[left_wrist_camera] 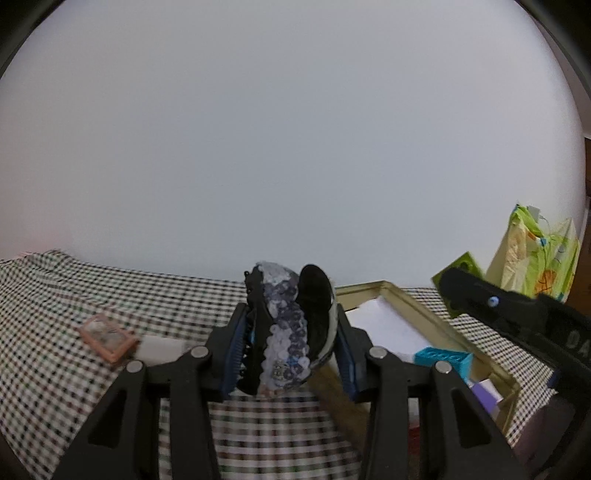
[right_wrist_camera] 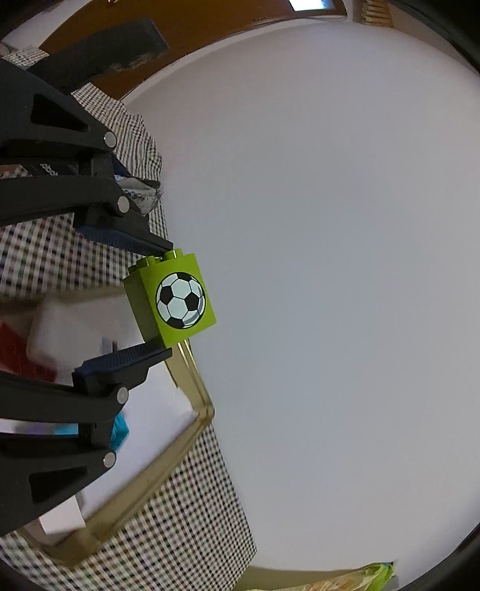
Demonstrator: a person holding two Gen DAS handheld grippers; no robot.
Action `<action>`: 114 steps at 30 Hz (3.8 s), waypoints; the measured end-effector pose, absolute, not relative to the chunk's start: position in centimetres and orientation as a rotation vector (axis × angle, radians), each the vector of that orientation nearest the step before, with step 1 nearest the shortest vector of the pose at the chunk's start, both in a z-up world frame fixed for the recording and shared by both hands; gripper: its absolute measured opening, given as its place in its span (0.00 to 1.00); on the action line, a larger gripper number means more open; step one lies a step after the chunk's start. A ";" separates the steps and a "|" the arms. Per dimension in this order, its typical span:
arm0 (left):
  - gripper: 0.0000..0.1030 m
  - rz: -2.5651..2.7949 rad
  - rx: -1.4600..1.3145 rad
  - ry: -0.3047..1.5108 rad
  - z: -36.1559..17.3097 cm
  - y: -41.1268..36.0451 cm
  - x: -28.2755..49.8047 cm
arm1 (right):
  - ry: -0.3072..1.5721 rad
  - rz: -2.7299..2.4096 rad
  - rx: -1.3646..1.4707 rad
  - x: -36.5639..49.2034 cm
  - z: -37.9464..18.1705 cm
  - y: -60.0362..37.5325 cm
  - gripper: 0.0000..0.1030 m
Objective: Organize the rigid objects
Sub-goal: 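Carry the grey pouch and green block over the tin and release them inside, then withdraw both open tools upward from the tin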
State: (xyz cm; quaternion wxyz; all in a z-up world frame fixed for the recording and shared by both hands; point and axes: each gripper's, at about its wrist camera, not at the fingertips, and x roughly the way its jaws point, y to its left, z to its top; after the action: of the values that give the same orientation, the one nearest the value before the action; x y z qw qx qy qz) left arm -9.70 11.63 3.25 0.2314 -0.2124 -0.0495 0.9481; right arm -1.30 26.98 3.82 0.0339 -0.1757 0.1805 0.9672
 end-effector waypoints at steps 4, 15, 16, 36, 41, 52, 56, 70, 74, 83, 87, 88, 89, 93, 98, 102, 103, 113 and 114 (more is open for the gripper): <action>0.41 2.574 -0.582 -0.111 3.6 14.1 -9.5 | 0.520 2.938 -0.586 -1.3 4.0 28.8 0.50; 0.41 2.494 -0.645 -0.018 4.6 19.9 -7.2 | 0.615 2.797 -0.768 -2.7 2.4 33.4 0.50; 0.41 2.489 -0.663 -0.013 4.6 20.2 -7.3 | 0.597 2.790 -0.803 -3.0 2.1 33.2 0.50; 0.41 2.464 -0.792 0.228 0.6 25.9 -8.4 | 0.470 2.666 -1.061 -6.8 -3.0 35.6 0.49; 0.42 2.464 -0.756 0.300 0.4 25.8 -7.9 | 0.432 2.665 -1.078 -6.6 -2.8 34.9 0.50; 0.79 2.411 -0.824 0.217 0.4 24.4 -8.9 | 0.526 2.621 -1.022 -6.1 -2.8 35.8 0.68; 0.99 2.424 -0.831 0.091 0.5 23.2 -9.5 | 0.607 2.626 -0.954 -5.3 -2.3 36.6 0.74; 0.99 2.559 -0.665 0.051 2.6 21.1 -8.5 | 0.716 2.638 -0.580 -1.8 0.5 37.1 0.80; 0.99 2.607 -0.686 0.003 2.2 19.4 -9.0 | 0.713 2.651 -0.517 -1.4 0.7 36.7 0.80; 0.99 2.749 -0.641 0.061 0.8 15.5 -8.1 | 0.641 2.651 -0.459 -1.1 0.4 34.9 0.80; 0.99 2.781 -0.603 0.039 0.7 14.2 -7.7 | 0.558 2.639 -0.325 0.6 0.5 32.8 0.80; 0.99 2.791 -0.593 0.038 0.7 13.9 -7.7 | 0.535 2.644 -0.310 0.8 0.5 32.4 0.80; 0.99 2.803 -0.580 0.041 0.6 13.7 -7.7 | 0.505 2.647 -0.304 0.8 0.5 31.8 0.81; 0.99 2.809 -0.587 0.048 0.4 13.5 -7.8 | 0.376 2.648 -0.251 0.8 0.3 29.9 0.81; 0.99 2.801 -0.573 0.067 0.4 13.6 -7.6 | 0.274 2.635 -0.199 0.7 0.0 28.5 0.81; 0.99 2.792 -0.565 0.080 0.5 13.8 -7.4 | 0.236 2.625 -0.121 1.6 0.0 27.6 0.81; 0.99 2.792 -0.565 0.079 0.6 13.8 -7.4 | 0.232 2.624 -0.119 1.7 0.0 27.2 0.81; 0.99 2.782 -0.568 0.049 0.7 12.8 -7.0 | 0.192 2.671 -0.149 1.8 -0.1 24.4 0.81; 0.99 2.782 -0.570 0.048 0.7 12.7 -7.0 | 0.208 2.669 -0.160 1.8 -0.1 24.3 0.81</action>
State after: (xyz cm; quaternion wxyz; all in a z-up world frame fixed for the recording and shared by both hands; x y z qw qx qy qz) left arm -7.01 12.67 0.71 0.1502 -0.1983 0.0169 0.9684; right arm 1.79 24.27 -0.10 0.2279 -0.0581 0.0757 0.9690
